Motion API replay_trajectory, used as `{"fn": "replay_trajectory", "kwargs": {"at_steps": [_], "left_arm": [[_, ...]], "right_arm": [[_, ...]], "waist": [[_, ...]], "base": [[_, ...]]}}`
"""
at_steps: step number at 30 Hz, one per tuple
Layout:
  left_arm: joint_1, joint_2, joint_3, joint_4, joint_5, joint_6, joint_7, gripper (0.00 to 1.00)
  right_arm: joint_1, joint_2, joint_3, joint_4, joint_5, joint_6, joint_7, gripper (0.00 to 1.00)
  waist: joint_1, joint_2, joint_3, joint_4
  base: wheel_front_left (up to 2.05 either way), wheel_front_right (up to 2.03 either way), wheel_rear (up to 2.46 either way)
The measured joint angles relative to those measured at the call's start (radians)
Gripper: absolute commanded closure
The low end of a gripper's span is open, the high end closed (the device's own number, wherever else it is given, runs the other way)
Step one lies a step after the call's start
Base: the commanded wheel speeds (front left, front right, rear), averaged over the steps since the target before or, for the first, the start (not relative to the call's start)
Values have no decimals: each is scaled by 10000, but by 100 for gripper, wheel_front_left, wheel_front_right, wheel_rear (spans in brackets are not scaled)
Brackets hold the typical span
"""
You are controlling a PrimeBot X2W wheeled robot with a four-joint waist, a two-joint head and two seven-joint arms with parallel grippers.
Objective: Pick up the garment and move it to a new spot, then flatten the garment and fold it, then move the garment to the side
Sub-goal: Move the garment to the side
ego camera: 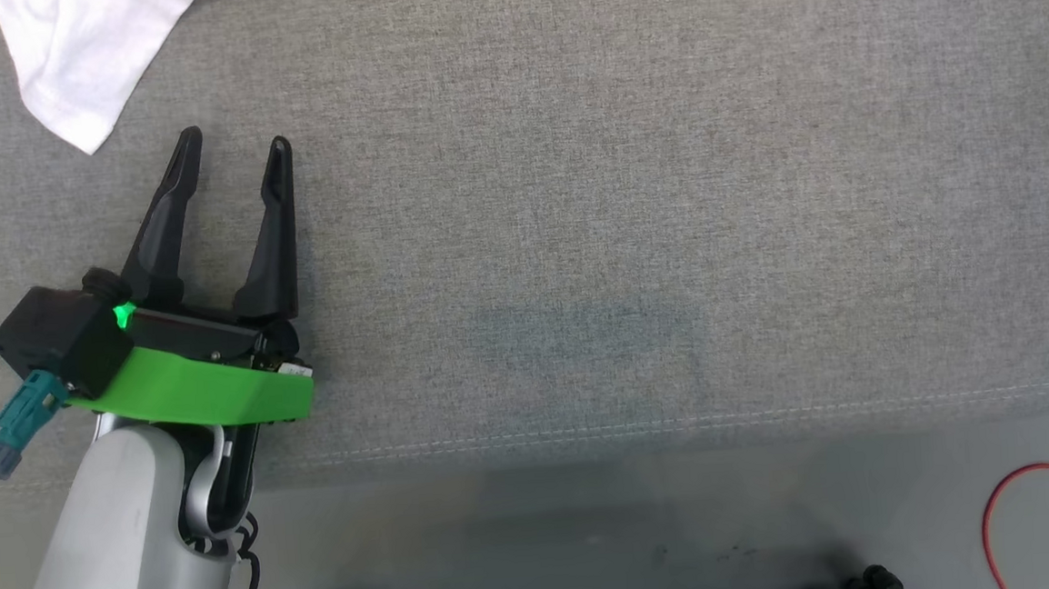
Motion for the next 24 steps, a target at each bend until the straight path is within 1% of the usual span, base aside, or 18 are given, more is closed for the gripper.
{"fn": "replay_trajectory", "kwargs": {"at_steps": [9,11,14,16,17,18,19,21,24], "left_arm": [[-1,130,0,-222,0,0,-31,0],[-1,136,6,-290,0,0,-33,0],[-2,140,-8,-355,-2,0,-33,0],[-10,138,-42,-395,-4,0,-33,0],[-23,130,-67,-426,-13,0,-33,0],[-58,113,-94,-451,-15,0,-33,0],[-100,104,-125,-481,-15,0,-33,0],[-129,98,-142,-520,-15,0,-33,0],[-180,79,-224,-545,-17,0,-33,0]], "right_arm": [[-456,-909,-136,184,-391,-15,-558,100],[-456,-1055,-134,311,-512,-105,-627,100],[-460,-1181,-130,577,-644,-357,-675,100],[-453,-1177,-128,775,-658,-359,-692,100],[-438,-1145,-115,855,-658,-359,-723,89],[-407,-1097,-75,936,-679,-374,-732,53],[-358,-1055,-15,995,-706,-428,-782,0],[-310,-1012,40,1057,-729,-447,-821,0],[-194,-932,136,1243,-895,-610,-1024,0]], "waist": [[-1,0,349,-85],[0,0,367,-84],[-1,0,379,-74],[0,0,379,-62],[-1,0,368,-56],[-1,0,348,-49],[-1,0,326,-40],[-1,0,301,-31],[-1,0,204,1]], "base": [[0,0,0],[0,0,0],[0,0,0],[0,0,0],[0,0,0],[0,0,0],[0,0,0],[0,0,0],[0,0,0]]}}
